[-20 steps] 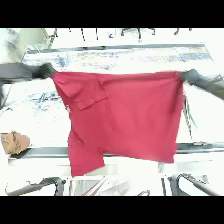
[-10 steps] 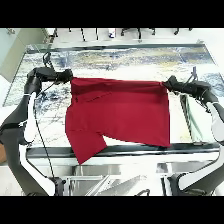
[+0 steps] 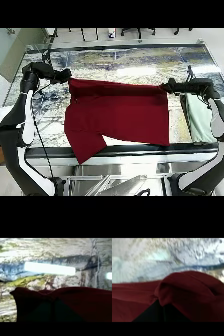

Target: Fold the shirts.

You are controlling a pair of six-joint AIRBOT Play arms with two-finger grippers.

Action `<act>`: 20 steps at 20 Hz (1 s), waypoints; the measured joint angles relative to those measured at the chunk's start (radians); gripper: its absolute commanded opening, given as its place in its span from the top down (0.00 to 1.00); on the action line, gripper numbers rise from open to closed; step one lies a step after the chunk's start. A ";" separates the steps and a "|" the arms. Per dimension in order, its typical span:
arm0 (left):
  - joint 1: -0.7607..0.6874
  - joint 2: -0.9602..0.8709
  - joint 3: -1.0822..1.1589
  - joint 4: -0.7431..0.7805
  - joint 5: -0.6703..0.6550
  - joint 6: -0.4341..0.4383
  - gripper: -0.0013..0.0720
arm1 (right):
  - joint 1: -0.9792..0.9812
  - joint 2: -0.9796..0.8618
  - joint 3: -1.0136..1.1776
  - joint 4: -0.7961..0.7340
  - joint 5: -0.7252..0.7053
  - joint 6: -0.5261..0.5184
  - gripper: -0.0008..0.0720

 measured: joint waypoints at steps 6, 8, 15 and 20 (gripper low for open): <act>0.001 0.014 -0.145 0.064 0.034 -0.009 0.96 | 0.019 -0.001 0.000 -0.264 -0.071 0.119 0.96; 0.000 0.016 -0.183 0.070 0.008 -0.008 0.96 | 0.022 -0.001 0.000 -0.300 -0.080 0.152 0.96; -0.023 0.014 -0.243 0.078 -0.076 -0.008 0.96 | 0.024 -0.001 0.000 -0.351 -0.114 0.256 0.96; -0.030 0.013 -0.249 0.077 -0.079 -0.008 0.96 | 0.024 0.010 0.000 -0.356 -0.134 0.314 0.96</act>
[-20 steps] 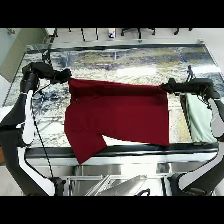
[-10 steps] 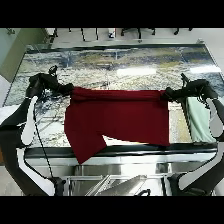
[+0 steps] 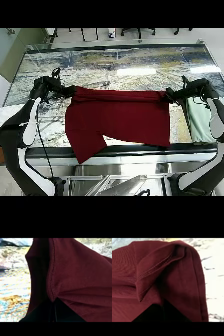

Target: Fold the shirts.

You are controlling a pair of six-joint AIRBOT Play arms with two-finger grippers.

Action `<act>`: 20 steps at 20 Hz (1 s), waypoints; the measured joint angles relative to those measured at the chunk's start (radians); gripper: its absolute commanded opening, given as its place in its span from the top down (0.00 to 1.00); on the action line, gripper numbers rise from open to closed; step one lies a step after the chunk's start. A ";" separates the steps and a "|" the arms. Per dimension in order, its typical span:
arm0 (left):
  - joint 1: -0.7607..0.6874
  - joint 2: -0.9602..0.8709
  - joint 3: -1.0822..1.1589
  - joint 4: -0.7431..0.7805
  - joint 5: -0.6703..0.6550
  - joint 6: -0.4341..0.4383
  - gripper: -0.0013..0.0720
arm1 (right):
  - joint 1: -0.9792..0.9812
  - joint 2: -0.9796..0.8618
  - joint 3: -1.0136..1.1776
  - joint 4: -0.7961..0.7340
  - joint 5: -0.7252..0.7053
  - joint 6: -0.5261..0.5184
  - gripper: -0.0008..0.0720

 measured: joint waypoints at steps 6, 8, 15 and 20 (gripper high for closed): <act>-0.015 0.000 0.000 -0.003 0.009 0.000 0.10 | 0.000 0.005 0.000 -0.014 -0.006 0.016 0.44; -0.015 0.000 0.004 -0.003 0.031 -0.001 0.03 | -0.001 0.006 0.000 -0.022 -0.009 0.018 0.42; 0.067 0.043 0.130 -0.004 0.351 -0.027 0.03 | -0.043 0.104 0.000 -0.041 -0.164 -0.039 0.42; 0.130 0.256 -0.167 0.005 0.452 -0.035 0.03 | -0.147 0.283 -0.143 -0.166 -0.257 -0.068 0.42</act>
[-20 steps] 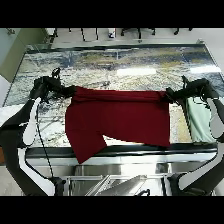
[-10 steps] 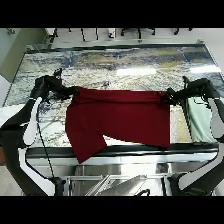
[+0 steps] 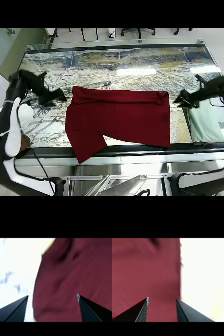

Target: Fold the shirts.

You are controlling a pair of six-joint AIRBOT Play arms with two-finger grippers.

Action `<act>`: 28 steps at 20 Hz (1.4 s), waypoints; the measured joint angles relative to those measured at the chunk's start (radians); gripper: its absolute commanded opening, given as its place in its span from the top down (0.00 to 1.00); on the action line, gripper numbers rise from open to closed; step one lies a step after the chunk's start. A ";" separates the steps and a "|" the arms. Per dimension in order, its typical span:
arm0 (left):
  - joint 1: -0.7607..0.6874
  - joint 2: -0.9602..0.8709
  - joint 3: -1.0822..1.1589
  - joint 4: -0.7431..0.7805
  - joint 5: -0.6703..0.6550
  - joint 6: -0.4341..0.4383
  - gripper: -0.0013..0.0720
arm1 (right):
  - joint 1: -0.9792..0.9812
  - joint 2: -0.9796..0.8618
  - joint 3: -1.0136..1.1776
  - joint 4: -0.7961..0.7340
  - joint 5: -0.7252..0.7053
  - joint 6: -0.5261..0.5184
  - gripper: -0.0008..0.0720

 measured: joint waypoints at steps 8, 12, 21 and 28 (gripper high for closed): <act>0.020 0.364 -0.753 -0.169 -0.237 0.067 0.03 | -0.220 0.275 -0.455 -0.032 0.104 -0.060 0.28; 0.021 0.432 -0.904 -0.285 -0.317 0.105 0.42 | -0.231 0.280 -0.536 -0.002 0.121 -0.097 0.28; -0.053 0.454 -0.870 -0.360 -0.351 0.148 0.96 | -0.161 0.188 -0.623 0.059 0.137 -0.126 0.29; -0.071 0.468 -0.838 -0.347 -0.302 0.148 0.96 | -0.024 0.098 -0.666 0.056 0.034 -0.130 0.55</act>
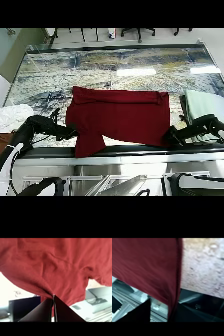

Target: Fold the shirts.

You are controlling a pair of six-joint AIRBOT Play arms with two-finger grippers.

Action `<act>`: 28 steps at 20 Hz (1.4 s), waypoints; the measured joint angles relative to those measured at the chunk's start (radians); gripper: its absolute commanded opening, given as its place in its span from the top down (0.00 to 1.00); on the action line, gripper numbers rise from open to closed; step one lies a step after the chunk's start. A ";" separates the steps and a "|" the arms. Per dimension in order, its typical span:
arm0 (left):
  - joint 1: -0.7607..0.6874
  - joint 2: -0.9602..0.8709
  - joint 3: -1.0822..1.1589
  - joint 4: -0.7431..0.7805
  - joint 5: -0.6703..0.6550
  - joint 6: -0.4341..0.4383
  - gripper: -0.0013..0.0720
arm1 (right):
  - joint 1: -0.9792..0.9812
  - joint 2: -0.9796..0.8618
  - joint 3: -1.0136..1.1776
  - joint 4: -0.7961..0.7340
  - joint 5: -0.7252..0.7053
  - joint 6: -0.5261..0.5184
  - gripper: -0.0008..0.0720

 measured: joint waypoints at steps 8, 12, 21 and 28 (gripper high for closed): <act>-0.003 0.185 -0.018 0.113 0.075 -0.050 0.96 | 0.044 0.084 -0.005 -0.024 0.086 -0.020 0.96; -0.004 0.307 -0.063 0.174 0.158 -0.084 0.96 | 0.031 0.191 -0.005 -0.067 0.114 0.060 0.96; -0.004 0.434 -0.015 0.302 0.174 -0.153 0.96 | 0.033 0.356 0.034 0.023 0.188 0.085 0.96; -0.005 0.068 0.340 0.310 0.031 -0.156 0.96 | 0.184 0.137 0.328 0.200 0.389 -0.005 0.96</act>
